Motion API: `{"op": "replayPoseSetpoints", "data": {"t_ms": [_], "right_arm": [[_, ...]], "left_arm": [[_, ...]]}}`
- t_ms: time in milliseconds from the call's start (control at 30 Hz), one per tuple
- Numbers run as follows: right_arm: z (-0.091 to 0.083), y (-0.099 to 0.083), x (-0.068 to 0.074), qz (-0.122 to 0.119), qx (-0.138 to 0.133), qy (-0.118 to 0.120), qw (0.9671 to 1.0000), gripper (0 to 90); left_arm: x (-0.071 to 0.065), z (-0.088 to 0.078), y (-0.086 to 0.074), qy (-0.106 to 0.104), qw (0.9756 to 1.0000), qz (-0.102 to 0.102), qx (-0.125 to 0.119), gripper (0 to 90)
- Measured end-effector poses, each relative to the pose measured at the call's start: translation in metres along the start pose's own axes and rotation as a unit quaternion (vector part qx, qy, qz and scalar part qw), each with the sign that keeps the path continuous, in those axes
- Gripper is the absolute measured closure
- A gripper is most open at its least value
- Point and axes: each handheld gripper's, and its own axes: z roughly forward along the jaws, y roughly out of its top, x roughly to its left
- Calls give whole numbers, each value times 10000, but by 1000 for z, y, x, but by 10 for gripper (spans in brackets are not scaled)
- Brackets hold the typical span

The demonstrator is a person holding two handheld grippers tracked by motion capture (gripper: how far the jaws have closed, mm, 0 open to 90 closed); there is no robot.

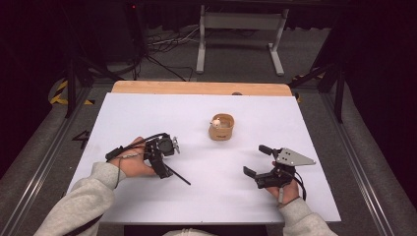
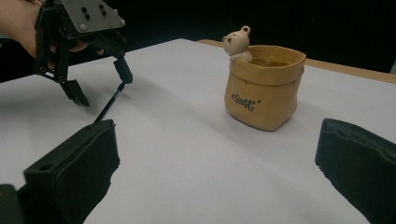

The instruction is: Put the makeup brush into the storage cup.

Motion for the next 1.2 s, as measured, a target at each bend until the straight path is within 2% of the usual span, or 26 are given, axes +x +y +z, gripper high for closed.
{"op": "replayPoseSetpoints", "data": {"t_ms": [133, 333, 600, 767, 867, 1100, 1200], "right_arm": [[0, 0, 0, -5, 11, 4, 10000, 2], [0, 0, 0, 9, 11, -23, 10000, 4], [0, 0, 0, 17, 11, -2, 10000, 4], [0, 0, 0, 11, 18, 4, 10000, 4], [0, -1, 0, 21, 20, 17, 10000, 4], [1, -1, -1, 105, 27, 81, 9999, 18], [0, -1, -2, 162, 28, 102, 9998, 31]], "left_arm": [[1, 3, 0, -38, 10000, 15, 37, 182], [3, 4, 0, -77, 10000, 43, -35, 252], [4, 9, 1, -51, 9999, 65, 134, 308], [4, 9, 0, -132, 9998, 71, 111, 337], [4, 8, 1, -205, 9997, 69, 135, 383], [6, 7, 1, -188, 9997, 52, 168, 488], [6, 6, 1, -170, 9997, 49, 179, 494]]}}
